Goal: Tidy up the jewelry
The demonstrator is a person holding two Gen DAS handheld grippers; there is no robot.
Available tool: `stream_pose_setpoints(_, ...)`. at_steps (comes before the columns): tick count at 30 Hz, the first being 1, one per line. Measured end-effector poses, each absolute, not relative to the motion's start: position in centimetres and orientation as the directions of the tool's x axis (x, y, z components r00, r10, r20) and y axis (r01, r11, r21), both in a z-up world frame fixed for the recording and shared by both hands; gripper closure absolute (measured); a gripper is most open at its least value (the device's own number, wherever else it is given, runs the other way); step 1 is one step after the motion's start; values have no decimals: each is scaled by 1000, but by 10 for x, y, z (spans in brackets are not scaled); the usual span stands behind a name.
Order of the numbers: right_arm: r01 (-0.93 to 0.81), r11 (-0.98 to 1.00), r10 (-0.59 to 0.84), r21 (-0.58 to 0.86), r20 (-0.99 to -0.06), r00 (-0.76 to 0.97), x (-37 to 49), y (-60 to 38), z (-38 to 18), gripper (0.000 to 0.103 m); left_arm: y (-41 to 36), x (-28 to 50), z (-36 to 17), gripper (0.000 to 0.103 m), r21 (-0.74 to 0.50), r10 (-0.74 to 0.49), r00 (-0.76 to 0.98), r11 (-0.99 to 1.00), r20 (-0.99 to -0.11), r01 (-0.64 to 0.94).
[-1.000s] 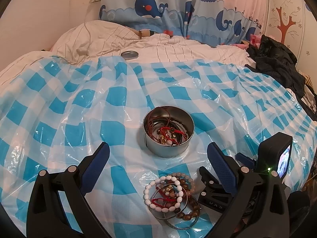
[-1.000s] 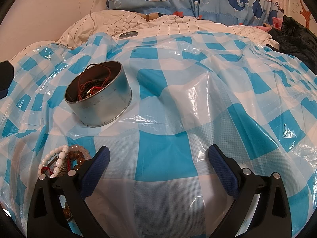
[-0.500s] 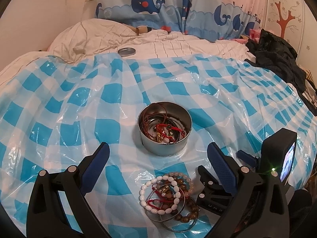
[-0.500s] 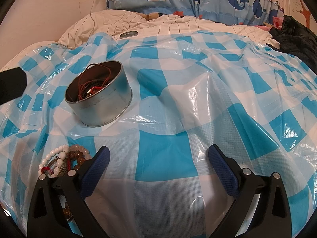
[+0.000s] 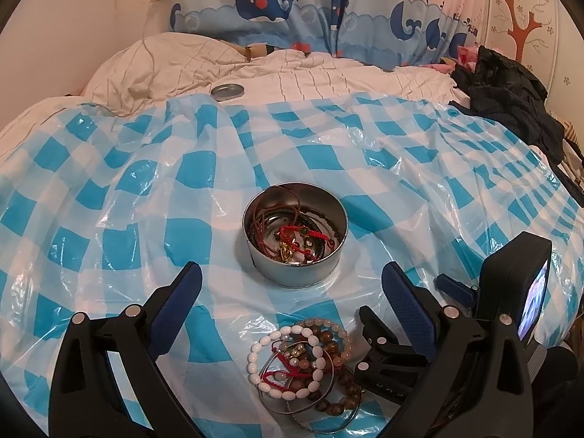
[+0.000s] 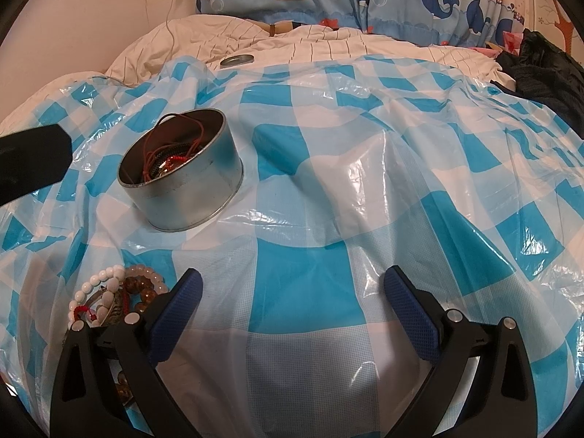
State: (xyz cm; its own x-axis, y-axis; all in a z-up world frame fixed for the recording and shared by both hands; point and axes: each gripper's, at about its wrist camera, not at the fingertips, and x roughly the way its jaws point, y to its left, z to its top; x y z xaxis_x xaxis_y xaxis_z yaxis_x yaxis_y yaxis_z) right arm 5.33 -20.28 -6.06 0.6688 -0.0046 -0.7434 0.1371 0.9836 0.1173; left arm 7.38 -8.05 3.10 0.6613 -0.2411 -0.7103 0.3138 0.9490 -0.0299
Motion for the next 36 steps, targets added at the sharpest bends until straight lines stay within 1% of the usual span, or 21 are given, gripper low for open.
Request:
stream_pose_setpoints(9, 137, 984, -4, 116, -747, 665, 54, -203, -60, 7, -78, 73, 31, 8, -24, -238, 663, 949, -710, 316)
stream_pose_setpoints(13, 136, 982, 7, 132, -743, 669, 53, -204, -60, 7, -57, 73, 32, 8, -43, -236, 662, 955, -711, 295)
stream_pose_setpoints(16, 155, 965, 43, 211, -711, 702, 45, -214, -53, 7, -35, 76, 31, 8, -72, -234, 660, 962, -714, 263)
stream_pose_setpoints(18, 166, 949, 63, 267, -681, 730, 39, -223, -45, 7, -16, 79, 30, 8, -116, -241, 655, 966, -716, 230)
stream_pose_setpoints(20, 159, 941, 88, 298, -670, 737, 36, -227, -38, 7, -2, 81, 29, 8, -163, -261, 646, 964, -718, 210)
stream_pose_setpoints(24, 84, 943, 167, 323, -674, 719, 35, -220, -26, 7, 20, 84, 25, 8, -263, -332, 623, 943, -708, 203)
stream_pose_setpoints(26, 16, 944, 224, 329, -677, 701, 35, -208, -25, 8, 24, 85, 23, 8, -261, -324, 627, 946, -709, 194)
stream_pose_setpoints(29, -75, 950, 268, 304, -668, 694, 29, -188, -22, 8, 25, 85, 20, 8, -253, -316, 629, 948, -710, 191)
stream_pose_setpoints(30, -91, 953, 269, 289, -667, 695, 29, -184, -21, 8, 24, 85, 20, 8, -259, -326, 627, 945, -708, 199)
stream_pose_setpoints(32, -91, 961, 247, 261, -663, 706, 25, -182, -19, 8, 17, 84, 18, 8, -299, -387, 603, 922, -698, 247)
stream_pose_setpoints(34, -41, 965, 207, 259, -657, 725, 24, -192, -17, 8, 6, 84, 13, 8, -317, -432, 567, 901, -701, 294)
stream_pose_setpoints(36, 44, 958, 158, 283, -649, 744, 23, -209, -16, 8, -6, 83, 7, 8, -330, -464, 535, 884, -706, 331)
